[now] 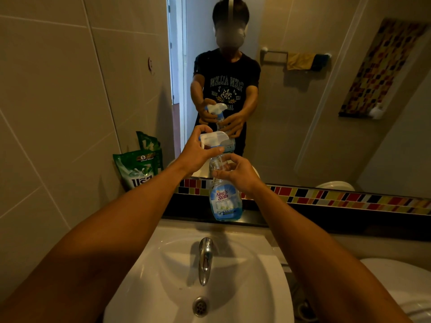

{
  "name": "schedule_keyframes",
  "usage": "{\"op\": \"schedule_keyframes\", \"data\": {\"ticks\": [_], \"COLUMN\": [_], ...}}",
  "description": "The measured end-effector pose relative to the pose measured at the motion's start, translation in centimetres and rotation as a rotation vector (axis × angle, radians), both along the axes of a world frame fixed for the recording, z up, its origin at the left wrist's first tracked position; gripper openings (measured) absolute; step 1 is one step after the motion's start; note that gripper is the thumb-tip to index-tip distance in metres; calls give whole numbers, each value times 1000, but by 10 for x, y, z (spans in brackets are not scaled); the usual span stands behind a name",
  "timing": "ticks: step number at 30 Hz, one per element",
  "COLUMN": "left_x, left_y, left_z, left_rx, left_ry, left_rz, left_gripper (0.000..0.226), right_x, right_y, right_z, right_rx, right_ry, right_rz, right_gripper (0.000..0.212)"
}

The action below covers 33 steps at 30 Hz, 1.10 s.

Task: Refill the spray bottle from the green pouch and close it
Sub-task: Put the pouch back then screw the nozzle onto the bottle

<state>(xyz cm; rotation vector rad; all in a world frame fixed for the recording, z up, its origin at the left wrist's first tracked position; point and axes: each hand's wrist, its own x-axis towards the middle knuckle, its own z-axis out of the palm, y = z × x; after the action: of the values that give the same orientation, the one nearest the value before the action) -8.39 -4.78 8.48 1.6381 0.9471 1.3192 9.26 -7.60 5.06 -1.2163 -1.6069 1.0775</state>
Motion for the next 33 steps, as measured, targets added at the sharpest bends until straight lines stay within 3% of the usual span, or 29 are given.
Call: {"op": "schedule_keyframes", "data": {"ticks": [33], "left_x": [15], "left_y": [-6], "left_z": [10], "left_rx": [-37], "left_ry": [17], "left_rz": [10], "left_gripper": [60], "right_x": [10], "right_y": [7], "right_z": [-2], "right_rx": [-11], "right_ry": [42], "right_rz": [-12], "right_gripper": [52]}}
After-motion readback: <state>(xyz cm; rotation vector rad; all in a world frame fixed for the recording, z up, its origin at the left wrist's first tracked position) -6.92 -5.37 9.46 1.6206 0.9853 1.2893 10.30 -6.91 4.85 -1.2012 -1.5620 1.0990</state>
